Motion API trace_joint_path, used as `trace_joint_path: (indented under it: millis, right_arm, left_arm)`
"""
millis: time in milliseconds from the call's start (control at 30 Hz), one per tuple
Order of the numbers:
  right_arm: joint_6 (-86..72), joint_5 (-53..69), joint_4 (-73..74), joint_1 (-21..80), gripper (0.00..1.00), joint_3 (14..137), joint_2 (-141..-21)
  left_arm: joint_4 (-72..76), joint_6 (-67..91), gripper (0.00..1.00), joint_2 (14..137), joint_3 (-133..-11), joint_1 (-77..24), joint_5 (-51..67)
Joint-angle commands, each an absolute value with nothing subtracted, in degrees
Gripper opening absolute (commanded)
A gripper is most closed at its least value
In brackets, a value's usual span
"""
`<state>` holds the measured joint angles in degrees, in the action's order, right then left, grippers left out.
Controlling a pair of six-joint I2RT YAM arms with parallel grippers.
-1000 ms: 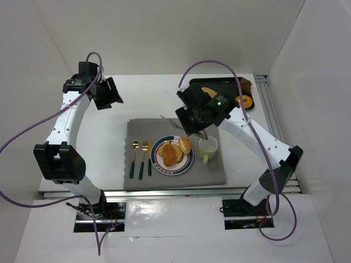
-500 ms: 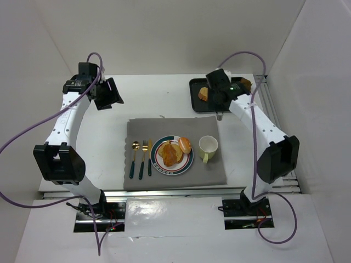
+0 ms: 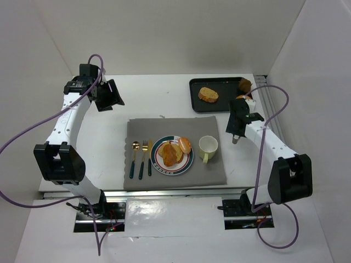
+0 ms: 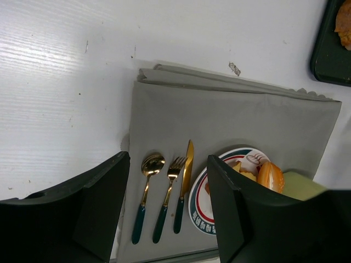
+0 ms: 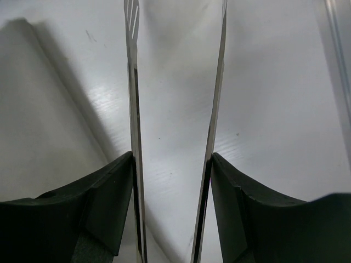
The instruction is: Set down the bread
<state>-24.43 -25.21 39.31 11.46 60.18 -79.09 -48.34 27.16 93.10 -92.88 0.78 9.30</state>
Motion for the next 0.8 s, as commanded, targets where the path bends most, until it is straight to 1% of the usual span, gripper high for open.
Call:
trace_joint_path:
  millis: [0, 67, 133, 167, 267, 300, 467, 633, 767]
  right_arm:
    - [-25.1, -25.1, 28.1, 10.2, 0.63, 54.9, -78.1]
    - [-25.1, -24.5, 25.9, 8.4, 0.63, 52.9, -78.9]
    - [-25.1, -24.0, 25.3, 7.8, 0.68, 52.2, -79.5]
    - [-25.7, -24.0, 25.3, 7.1, 0.77, 51.6, -79.5]
    - [-25.8, -23.5, 27.6, 6.0, 0.91, 51.6, -77.8]
    - [-25.8, -23.5, 28.3, 6.0, 1.0, 52.5, -77.0]
    - [-25.8, -25.5, 34.3, 4.3, 1.0, 60.6, -74.6]
    - [-26.5, -27.0, 40.9, 3.8, 1.0, 69.9, -77.5]
    - [-26.5, -25.9, 41.4, 3.8, 1.0, 71.5, -78.7]
  left_arm:
    - [-47.1, 26.5, 0.71, 91.6, -93.5, 0.9, 10.1]
    - [-47.1, 26.0, 0.71, 91.6, -93.5, 0.9, 10.1]
    - [-47.7, 26.0, 0.71, 91.6, -93.5, 0.9, 10.1]
    - [-47.7, 26.0, 0.71, 91.1, -94.0, 0.9, 10.1]
    - [-47.7, 26.0, 0.71, 91.1, -94.0, 0.9, 9.6]
    - [-47.7, 26.0, 0.71, 91.1, -94.0, 0.9, 9.6]
    - [-49.0, 26.0, 0.71, 91.6, -95.6, 0.9, 10.1]
    - [-50.2, 26.0, 0.71, 92.1, -97.6, 0.9, 8.7]
    - [-50.8, 26.0, 0.71, 92.6, -98.2, 0.9, 8.1]
